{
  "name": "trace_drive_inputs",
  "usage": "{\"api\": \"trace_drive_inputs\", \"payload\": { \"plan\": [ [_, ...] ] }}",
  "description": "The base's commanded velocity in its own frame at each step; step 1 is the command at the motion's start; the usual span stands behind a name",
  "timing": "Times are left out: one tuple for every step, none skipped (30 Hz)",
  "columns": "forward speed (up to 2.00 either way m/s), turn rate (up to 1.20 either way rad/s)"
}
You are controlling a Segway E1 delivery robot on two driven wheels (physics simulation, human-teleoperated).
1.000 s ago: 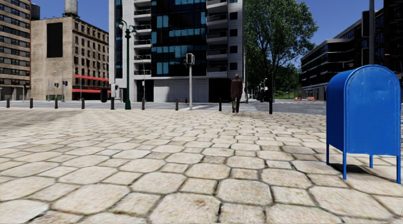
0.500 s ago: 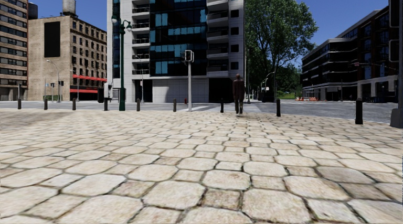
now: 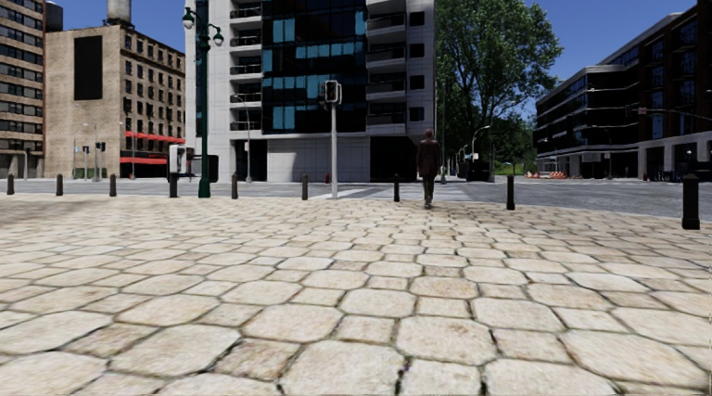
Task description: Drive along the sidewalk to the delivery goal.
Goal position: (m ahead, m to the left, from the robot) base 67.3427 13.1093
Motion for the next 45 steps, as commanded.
{"api": "trace_drive_inputs", "payload": {
  "plan": [
    [2.0,-0.06],
    [2.0,-0.06],
    [2.0,-0.09],
    [2.0,-0.09],
    [2.0,-0.18],
    [2.0,-0.25],
    [2.0,-0.25],
    [2.0,-0.27],
    [2.0,-0.28],
    [2.0,-0.28],
    [2.0,-0.28],
    [2.0,-0.28],
    [2.0,-0.28],
    [2.0,-0.28],
    [2.0,-0.28],
    [2.0,-0.28],
    [2.0,-0.28],
    [2.0,-0.28],
    [2.0,-0.28],
    [2.0,-0.28],
    [2.0,-0.28],
    [2.0,-0.28],
    [2.0,-0.28],
    [2.0,-0.28],
    [2.0,-0.28],
    [2.0,-0.28],
    [2.0,-0.28],
    [2.0,-0.28],
    [2.0,-0.28],
    [2.0,-0.28],
    [2.0,-0.28],
    [2.0,-0.28],
    [2.0,-0.28],
    [2.0,-0.28],
    [2.0,-0.28],
    [2.0,-0.28],
    [2.0,-0.28],
    [2.0,-0.28],
    [2.0,-0.28],
    [2.0,-0.28],
    [2.0,-0.28],
    [2.0,-0.28],
    [2.0,-0.28],
    [2.0,-0.28],
    [2.0,-0.28]
  ]
}}
